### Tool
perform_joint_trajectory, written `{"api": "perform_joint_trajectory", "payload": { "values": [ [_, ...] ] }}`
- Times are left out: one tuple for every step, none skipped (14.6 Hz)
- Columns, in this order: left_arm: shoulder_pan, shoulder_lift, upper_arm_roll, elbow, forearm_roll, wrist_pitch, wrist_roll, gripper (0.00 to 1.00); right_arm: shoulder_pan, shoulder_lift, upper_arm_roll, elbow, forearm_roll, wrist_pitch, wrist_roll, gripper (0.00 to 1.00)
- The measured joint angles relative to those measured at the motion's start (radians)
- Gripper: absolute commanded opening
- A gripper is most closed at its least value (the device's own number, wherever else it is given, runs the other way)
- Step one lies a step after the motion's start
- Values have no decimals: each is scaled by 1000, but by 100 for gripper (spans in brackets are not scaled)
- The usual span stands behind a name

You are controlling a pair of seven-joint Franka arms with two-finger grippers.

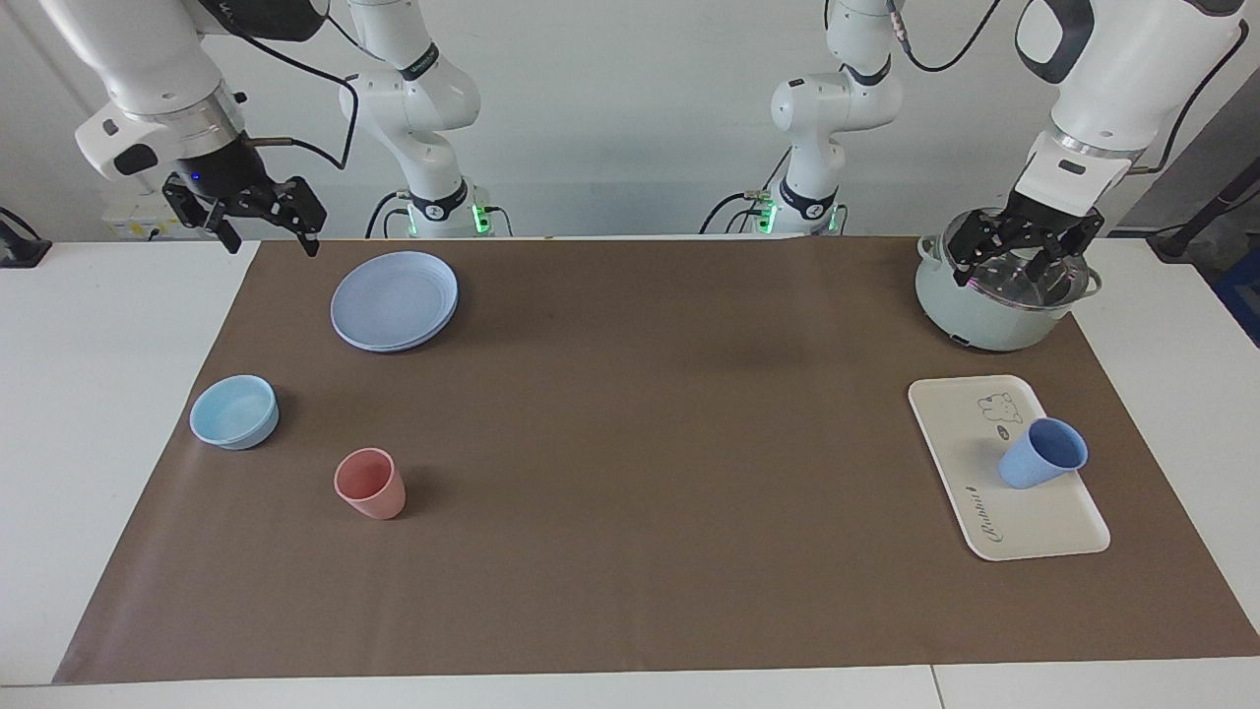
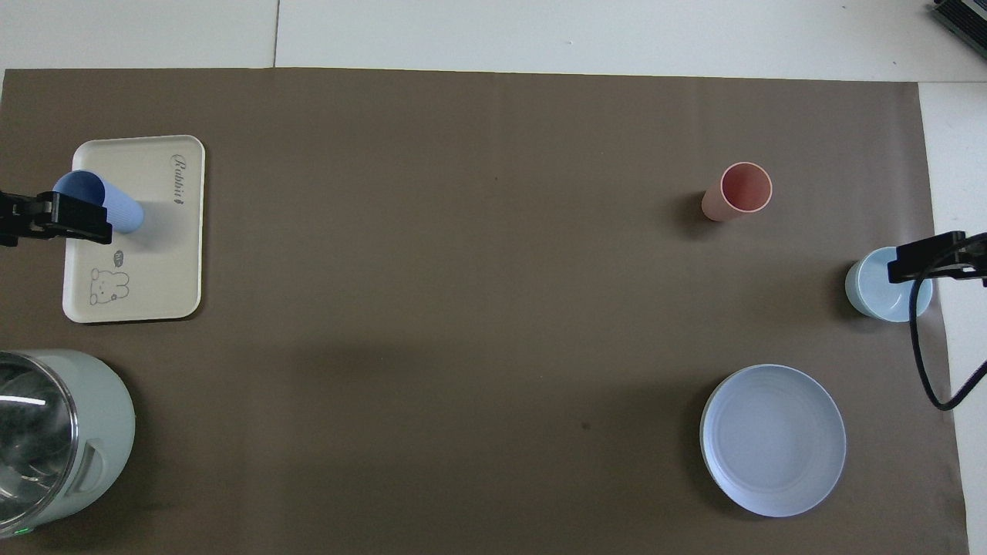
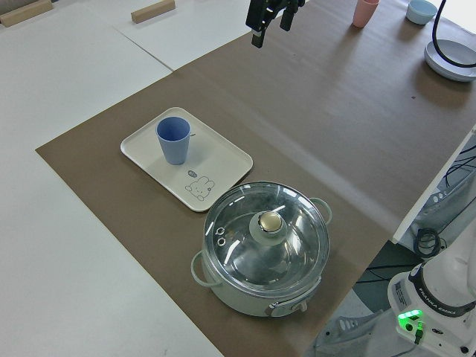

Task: Place cup on tray

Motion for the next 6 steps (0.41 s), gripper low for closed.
{"api": "perform_joint_trajectory", "payload": {
  "values": [
    [0, 0, 0, 0, 0, 0, 0, 100, 2, 0, 0, -1, 0, 2, 0, 100],
    [0, 0, 0, 0, 0, 0, 0, 100, 3, 0, 1, -2, 0, 2, 0, 100],
    [0, 0, 0, 0, 0, 0, 0, 100, 3, 0, 1, -3, 0, 3, 0, 100],
    [0, 0, 0, 0, 0, 0, 0, 100, 3, 0, 1, -3, 0, 3, 0, 100],
    [0, 0, 0, 0, 0, 0, 0, 100, 3, 0, 1, -4, 0, 4, 0, 100],
    [0, 0, 0, 0, 0, 0, 0, 100, 3, 0, 1, -4, 0, 5, 0, 100]
  ]
}}
